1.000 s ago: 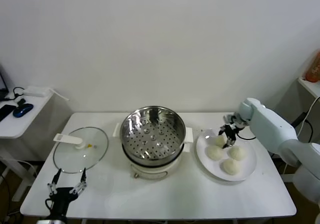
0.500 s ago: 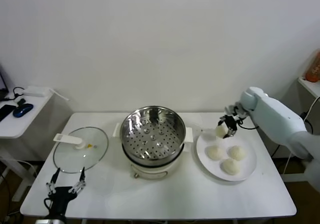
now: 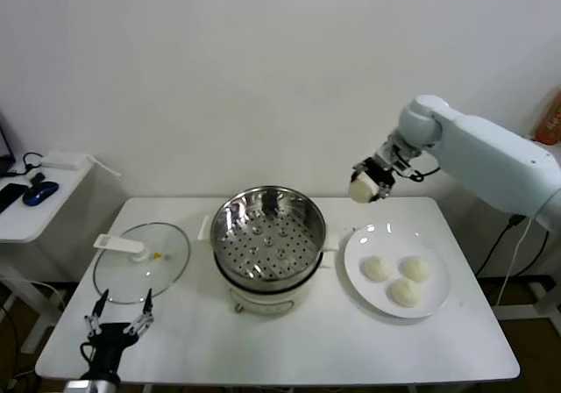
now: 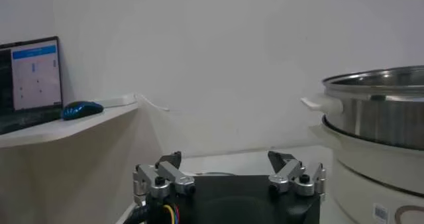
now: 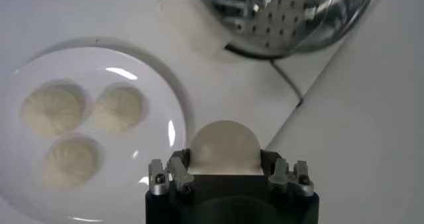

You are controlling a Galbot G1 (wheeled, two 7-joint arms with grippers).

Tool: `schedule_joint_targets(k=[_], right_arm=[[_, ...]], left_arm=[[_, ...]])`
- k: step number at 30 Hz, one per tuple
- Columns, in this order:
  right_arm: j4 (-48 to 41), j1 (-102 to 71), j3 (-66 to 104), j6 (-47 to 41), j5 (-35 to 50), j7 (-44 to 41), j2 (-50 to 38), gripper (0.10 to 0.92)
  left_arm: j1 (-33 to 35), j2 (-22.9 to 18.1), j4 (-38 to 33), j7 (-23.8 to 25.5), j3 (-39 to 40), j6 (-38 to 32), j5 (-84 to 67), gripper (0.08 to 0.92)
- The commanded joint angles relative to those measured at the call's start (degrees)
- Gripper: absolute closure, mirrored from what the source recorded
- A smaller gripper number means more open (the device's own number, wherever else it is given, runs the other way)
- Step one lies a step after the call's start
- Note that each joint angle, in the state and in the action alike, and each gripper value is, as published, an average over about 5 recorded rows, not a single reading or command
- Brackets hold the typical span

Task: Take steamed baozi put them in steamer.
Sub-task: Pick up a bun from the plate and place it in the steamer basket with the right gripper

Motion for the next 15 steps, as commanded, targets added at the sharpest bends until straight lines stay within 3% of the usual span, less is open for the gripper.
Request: schedule_joint_targets(k=[1, 15], right_arm=[[9.94, 8.84, -4.31, 2.43, 0.36, 0.1, 2.86, 0.339], [0.4, -0.64, -1.62, 10.02, -13.84, 0.58, 21.73, 0.344]], left_arm=[[-0.1, -0.03, -0.27, 0.14, 0.06, 0.35, 0.22, 0.177], [-0.76, 1.53, -0.85, 0.23, 0.18, 0.91, 1.5, 0.177]])
